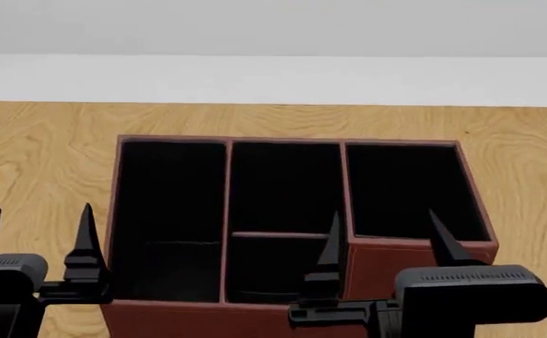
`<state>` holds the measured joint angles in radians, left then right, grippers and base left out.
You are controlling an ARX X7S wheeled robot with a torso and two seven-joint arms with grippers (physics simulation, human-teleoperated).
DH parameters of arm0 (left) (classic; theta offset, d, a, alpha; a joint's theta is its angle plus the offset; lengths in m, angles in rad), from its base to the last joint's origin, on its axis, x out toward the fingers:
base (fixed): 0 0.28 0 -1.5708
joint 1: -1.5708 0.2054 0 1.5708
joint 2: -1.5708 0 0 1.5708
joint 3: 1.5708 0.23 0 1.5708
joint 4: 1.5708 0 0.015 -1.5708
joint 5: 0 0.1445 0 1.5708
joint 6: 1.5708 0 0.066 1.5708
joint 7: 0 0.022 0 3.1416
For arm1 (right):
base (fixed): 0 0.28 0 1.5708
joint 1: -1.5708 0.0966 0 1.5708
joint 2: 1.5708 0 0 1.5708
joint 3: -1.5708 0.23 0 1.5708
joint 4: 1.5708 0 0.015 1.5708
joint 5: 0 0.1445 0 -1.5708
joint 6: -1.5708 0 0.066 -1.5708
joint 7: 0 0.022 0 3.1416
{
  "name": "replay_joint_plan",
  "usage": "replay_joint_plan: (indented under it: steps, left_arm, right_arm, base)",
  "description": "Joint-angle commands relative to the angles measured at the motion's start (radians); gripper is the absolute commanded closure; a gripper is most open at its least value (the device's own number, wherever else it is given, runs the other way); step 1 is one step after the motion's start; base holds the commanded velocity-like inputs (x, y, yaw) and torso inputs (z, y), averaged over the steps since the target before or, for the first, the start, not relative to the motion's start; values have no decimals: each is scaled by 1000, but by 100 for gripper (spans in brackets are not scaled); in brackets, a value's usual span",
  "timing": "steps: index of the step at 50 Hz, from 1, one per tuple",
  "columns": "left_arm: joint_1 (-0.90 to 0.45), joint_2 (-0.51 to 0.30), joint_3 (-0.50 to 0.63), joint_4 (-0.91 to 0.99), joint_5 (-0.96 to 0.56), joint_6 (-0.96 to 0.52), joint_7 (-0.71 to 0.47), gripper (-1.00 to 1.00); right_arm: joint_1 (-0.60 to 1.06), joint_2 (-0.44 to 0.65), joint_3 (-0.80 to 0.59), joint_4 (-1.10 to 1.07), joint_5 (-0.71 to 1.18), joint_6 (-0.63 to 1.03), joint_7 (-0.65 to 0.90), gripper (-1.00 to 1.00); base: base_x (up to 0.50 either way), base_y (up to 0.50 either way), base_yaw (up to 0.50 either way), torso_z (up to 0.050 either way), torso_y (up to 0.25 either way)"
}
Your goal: Pick up the white mug and place it to the right of the caddy.
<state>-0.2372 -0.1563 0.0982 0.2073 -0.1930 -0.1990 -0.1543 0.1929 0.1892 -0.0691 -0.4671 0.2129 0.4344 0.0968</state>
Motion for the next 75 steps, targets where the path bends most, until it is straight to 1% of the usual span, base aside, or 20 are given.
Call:
replay_joint_plan:
  steps: [1, 8, 10, 18, 24, 25, 33, 46, 48, 51, 53, 55, 59, 66, 72, 75]
  left_arm:
    - [-2, -8, 1, 3, -10, -3, -11, -100]
    - [-7, -21, -11, 16, -23, -11, -15, -100]
    - [-12, -27, -16, 8, -20, -8, -19, -100]
    - [-25, -51, -48, 20, -29, -33, -40, -100]
    - [-38, -66, -68, 9, -36, -49, -51, -100]
    - [-42, -72, -75, 10, -41, -60, -52, -100]
    - [-51, -97, -108, 11, -65, -76, -51, -100]
    - [-48, -119, -170, 42, -101, -101, -80, -100]
    - [-49, -121, -176, 32, -102, -92, -79, -100]
    - [-52, -125, -191, 30, -106, -96, -89, -100]
    - [-51, -127, -199, 39, -115, -102, -92, -100]
    - [-49, -129, -207, 49, -123, -108, -95, -100]
    - [-45, -132, -216, 55, -131, -110, -97, -100]
    - [-38, -137, -230, 84, -147, -126, -108, -100]
    - [-39, -137, -226, 83, -147, -126, -110, -100]
    - [-39, -136, -224, 85, -150, -127, -111, -100]
  right_arm:
    - [-2, 10, -3, -67, 16, 56, 21, -100]
    - [17, 45, -30, -212, 54, 252, 33, -100]
    - [30, 57, -65, -263, 32, 322, 59, -100]
    - [50, 94, -151, -387, 9, 440, 80, -100]
    - [64, 106, -174, -456, 44, 534, 65, -100]
    - [72, 109, -187, -468, 47, 573, 68, -100]
    - [91, 114, -215, -506, 79, 659, 58, -100]
    - [109, 81, -190, -572, 203, 795, 32, -100]
    - [115, 91, -195, -578, 243, 804, 64, -100]
    - [149, 152, -215, -579, 418, 796, 204, -100]
    - [166, 173, -213, -578, 499, 799, 260, -100]
    - [166, 173, -188, -574, 551, 805, 276, -100]
    - [177, 176, -184, -574, 624, 819, 312, -100]
    - [246, 165, -189, -575, 795, 925, 436, -100]
    - [241, 164, -210, -551, 845, 936, 483, -100]
    - [236, 164, -238, -548, 836, 930, 493, -100]
  base:
    - [0, 0, 0, 0, 0]
    - [0, 0, 0, 0, 0]
    - [0, 0, 0, 0, 0]
    - [0, 0, 0, 0, 0]
    - [0, 0, 0, 0, 0]
    - [0, 0, 0, 0, 0]
    - [0, 0, 0, 0, 0]
    - [0, 0, 0, 0, 0]
    - [0, 0, 0, 0, 0]
    - [0, 0, 0, 0, 0]
    - [0, 0, 0, 0, 0]
    - [0, 0, 0, 0, 0]
    - [0, 0, 0, 0, 0]
    - [0, 0, 0, 0, 0]
    - [0, 0, 0, 0, 0]
    - [0, 0, 0, 0, 0]
